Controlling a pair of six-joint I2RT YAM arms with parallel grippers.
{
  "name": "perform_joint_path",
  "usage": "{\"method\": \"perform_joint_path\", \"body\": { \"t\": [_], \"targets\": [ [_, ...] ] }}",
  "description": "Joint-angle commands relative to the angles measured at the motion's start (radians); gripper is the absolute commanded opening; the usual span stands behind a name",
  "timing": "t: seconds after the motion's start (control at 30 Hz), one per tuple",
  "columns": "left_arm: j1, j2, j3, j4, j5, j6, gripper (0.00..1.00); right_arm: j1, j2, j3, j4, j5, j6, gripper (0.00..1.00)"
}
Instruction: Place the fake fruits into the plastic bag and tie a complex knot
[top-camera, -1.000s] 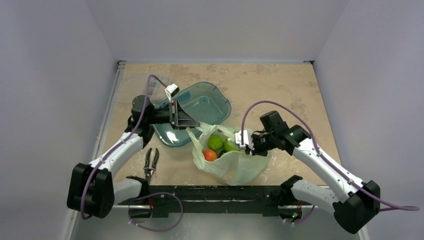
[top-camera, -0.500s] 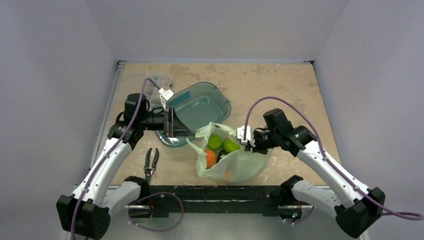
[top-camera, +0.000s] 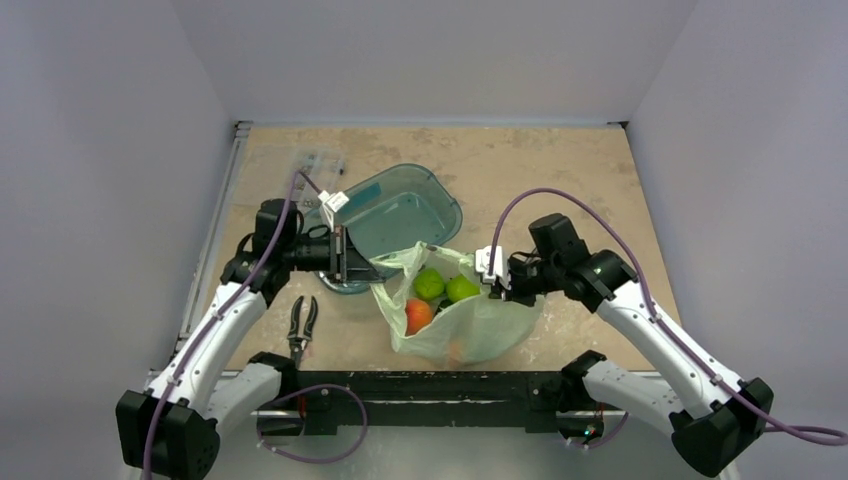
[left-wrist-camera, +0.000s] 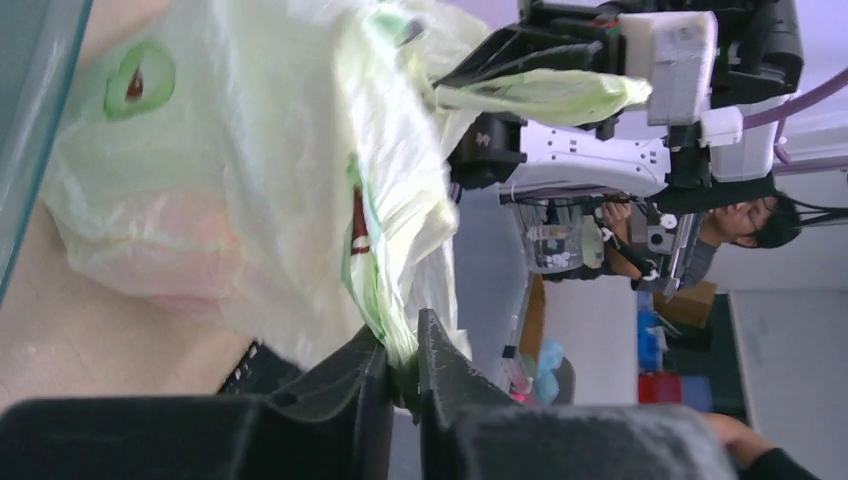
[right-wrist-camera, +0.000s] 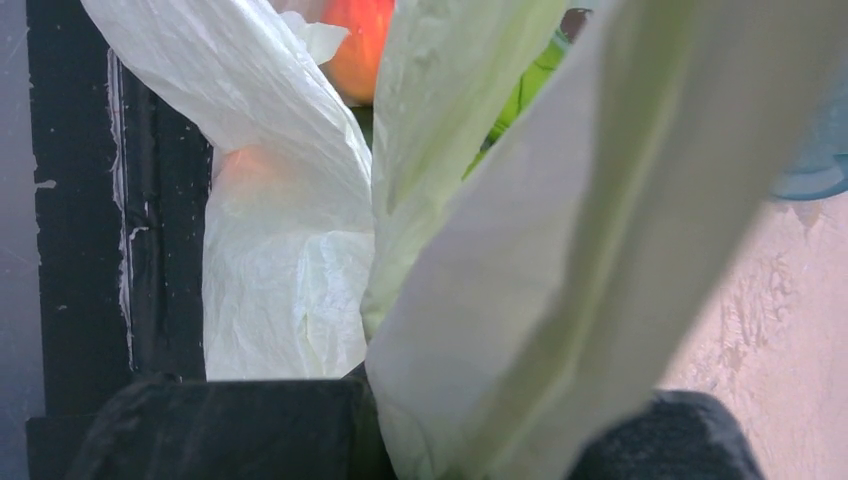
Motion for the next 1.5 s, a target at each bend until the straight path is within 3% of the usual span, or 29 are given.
{"method": "perform_joint_path", "body": {
  "t": [0.0, 0.07, 0.13, 0.23, 0.3, 0.4, 0.57, 0.83, 1.13, 1.47],
  "targets": [
    [0.009, 0.007, 0.223, 0.102, 0.022, 0.035, 0.00, -0.001, -0.029, 0.098, 0.020, 0.033, 0.062, 0.00],
    [0.031, 0.041, 0.414, 0.073, 0.016, 0.117, 0.00, -0.009, -0.041, 0.167, -0.001, 0.066, 0.071, 0.00],
    [0.038, 0.066, 0.585, -0.078, -0.021, 0.279, 0.00, -0.037, -0.051, 0.248, -0.039, 0.069, 0.079, 0.00],
    [0.040, 0.074, 0.673, -0.232, -0.068, 0.579, 0.00, -0.068, -0.036, 0.333, -0.135, 0.051, 0.084, 0.00],
    [0.033, 0.074, 0.666, -0.360, -0.110, 0.786, 0.00, -0.095, -0.028, 0.349, -0.176, 0.029, 0.099, 0.00],
    [0.028, 0.069, 0.596, -0.436, -0.217, 0.949, 0.00, -0.133, -0.032, 0.332, -0.152, -0.035, 0.160, 0.00],
    [0.024, 0.074, 0.513, -0.556, -0.286, 1.193, 0.00, -0.137, -0.031, 0.293, -0.008, -0.150, 0.353, 0.00],
    [0.006, 0.000, 0.352, -0.738, -0.383, 1.622, 0.00, -0.202, -0.022, 0.144, 0.292, -0.179, 0.667, 0.00],
    [-0.048, -0.080, 0.120, -0.756, -0.544, 1.879, 0.00, -0.298, 0.196, 0.052, 0.491, -0.030, 0.741, 0.00],
    [-0.279, -0.031, 0.003, -0.663, -0.670, 1.947, 0.00, -0.265, 0.374, -0.017, 0.525, 0.163, 0.676, 0.00]
  ]
}}
